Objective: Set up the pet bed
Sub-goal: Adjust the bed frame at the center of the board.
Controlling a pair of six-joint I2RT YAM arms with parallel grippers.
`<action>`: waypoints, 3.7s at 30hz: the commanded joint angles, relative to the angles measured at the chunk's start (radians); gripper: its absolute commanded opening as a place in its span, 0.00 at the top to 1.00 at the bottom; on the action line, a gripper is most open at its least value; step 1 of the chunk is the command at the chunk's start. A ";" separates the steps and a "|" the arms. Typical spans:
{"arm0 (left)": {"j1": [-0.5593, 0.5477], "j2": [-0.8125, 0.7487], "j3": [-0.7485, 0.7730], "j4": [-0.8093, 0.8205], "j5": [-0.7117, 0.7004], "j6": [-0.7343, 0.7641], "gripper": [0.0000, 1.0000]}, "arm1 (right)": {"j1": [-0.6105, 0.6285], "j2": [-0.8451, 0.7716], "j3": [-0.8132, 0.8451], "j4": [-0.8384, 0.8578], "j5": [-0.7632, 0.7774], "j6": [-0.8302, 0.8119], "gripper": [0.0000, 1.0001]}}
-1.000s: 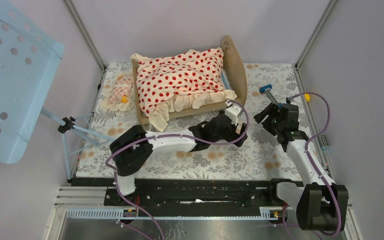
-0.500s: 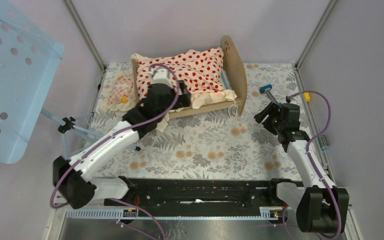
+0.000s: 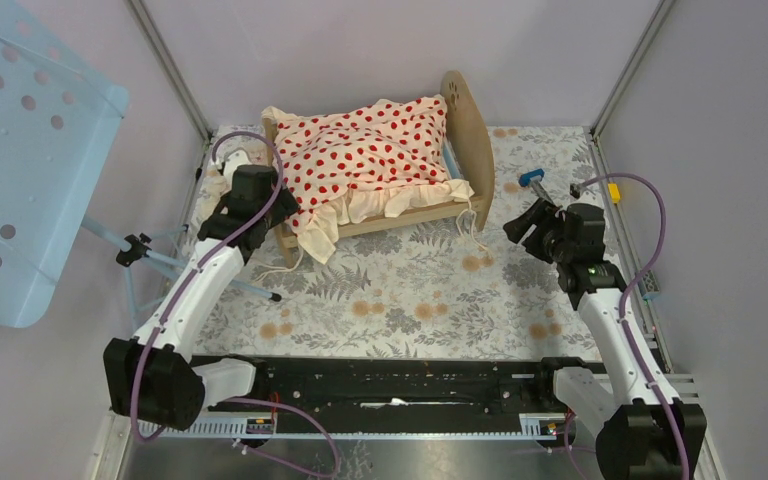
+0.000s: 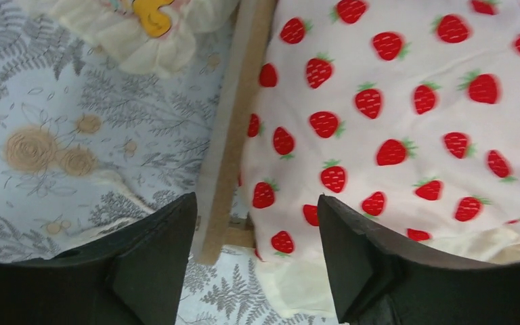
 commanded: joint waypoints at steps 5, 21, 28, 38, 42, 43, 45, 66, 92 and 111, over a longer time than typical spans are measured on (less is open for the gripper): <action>0.068 0.001 -0.061 0.013 -0.002 -0.041 0.40 | 0.012 -0.041 0.032 -0.033 -0.034 -0.003 0.30; 0.065 0.047 -0.214 0.137 0.203 -0.056 1.00 | 0.011 -0.114 -0.021 -0.062 -0.029 -0.011 0.31; -0.107 -0.051 -0.239 0.128 0.170 -0.173 1.00 | 0.011 -0.147 -0.022 -0.091 -0.006 -0.030 0.31; -0.518 0.081 -0.150 0.208 -0.003 -0.399 1.00 | 0.011 -0.194 -0.009 -0.130 0.006 -0.049 0.31; -0.575 0.180 -0.098 0.259 0.032 -0.359 1.00 | 0.011 -0.221 -0.010 -0.118 -0.040 -0.057 0.31; -0.585 0.202 -0.086 0.275 0.045 -0.344 1.00 | 0.011 -0.232 -0.017 -0.107 -0.070 -0.062 0.31; -0.595 0.245 -0.067 0.306 0.066 -0.313 1.00 | 0.012 -0.247 -0.033 -0.076 -0.147 -0.086 0.31; -0.604 -0.057 -0.210 0.202 0.128 0.048 1.00 | 0.074 -0.314 0.024 -0.094 0.123 -0.062 0.28; -0.363 0.149 -0.119 0.297 0.275 -0.014 0.55 | 0.191 0.074 0.322 -0.041 -0.053 -0.224 0.14; -0.362 -0.371 -0.327 0.126 0.118 -0.059 0.30 | 0.836 0.415 0.418 0.110 0.198 -0.179 0.20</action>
